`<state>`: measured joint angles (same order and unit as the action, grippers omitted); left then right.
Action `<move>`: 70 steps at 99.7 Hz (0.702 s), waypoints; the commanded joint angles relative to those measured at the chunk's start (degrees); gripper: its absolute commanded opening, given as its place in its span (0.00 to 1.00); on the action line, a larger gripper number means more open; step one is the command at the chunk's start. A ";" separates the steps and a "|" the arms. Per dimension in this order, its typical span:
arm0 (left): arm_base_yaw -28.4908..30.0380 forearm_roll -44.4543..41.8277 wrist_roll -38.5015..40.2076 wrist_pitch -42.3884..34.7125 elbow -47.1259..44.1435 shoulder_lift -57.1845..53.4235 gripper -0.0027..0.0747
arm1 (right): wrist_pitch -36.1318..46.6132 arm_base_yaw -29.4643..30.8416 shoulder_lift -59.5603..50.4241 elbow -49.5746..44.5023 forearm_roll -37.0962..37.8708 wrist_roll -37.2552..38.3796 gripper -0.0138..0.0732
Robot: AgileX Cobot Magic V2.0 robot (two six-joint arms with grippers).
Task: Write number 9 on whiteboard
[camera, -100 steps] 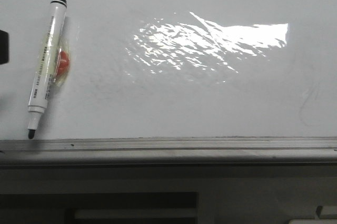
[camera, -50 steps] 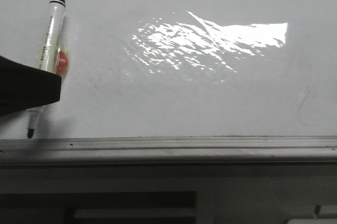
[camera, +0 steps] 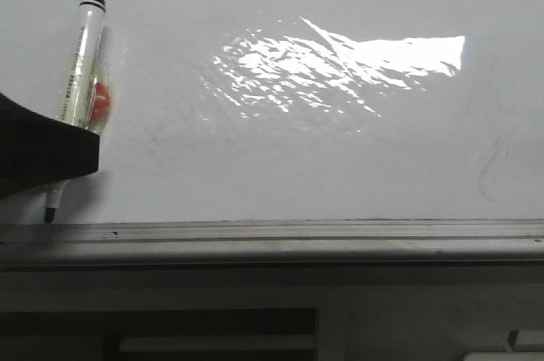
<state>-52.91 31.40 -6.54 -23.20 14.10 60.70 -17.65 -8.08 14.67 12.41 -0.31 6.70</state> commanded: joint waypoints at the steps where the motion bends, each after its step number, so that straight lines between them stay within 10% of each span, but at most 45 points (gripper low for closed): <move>1: -0.32 0.57 0.76 -3.06 1.53 0.09 0.29 | 2.69 -1.72 0.96 1.46 0.31 -0.37 0.09; 35: -0.32 -0.38 0.76 -3.06 1.53 0.09 0.01 | -4.92 -16.71 8.29 9.96 0.74 -3.78 0.09; 70: -0.32 -17.08 0.76 -3.18 2.10 -0.33 0.01 | -6.48 -29.07 24.46 22.55 0.74 -5.31 0.09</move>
<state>-52.91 20.08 -6.14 -22.80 14.10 61.00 -27.34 -34.27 36.08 30.38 0.00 2.97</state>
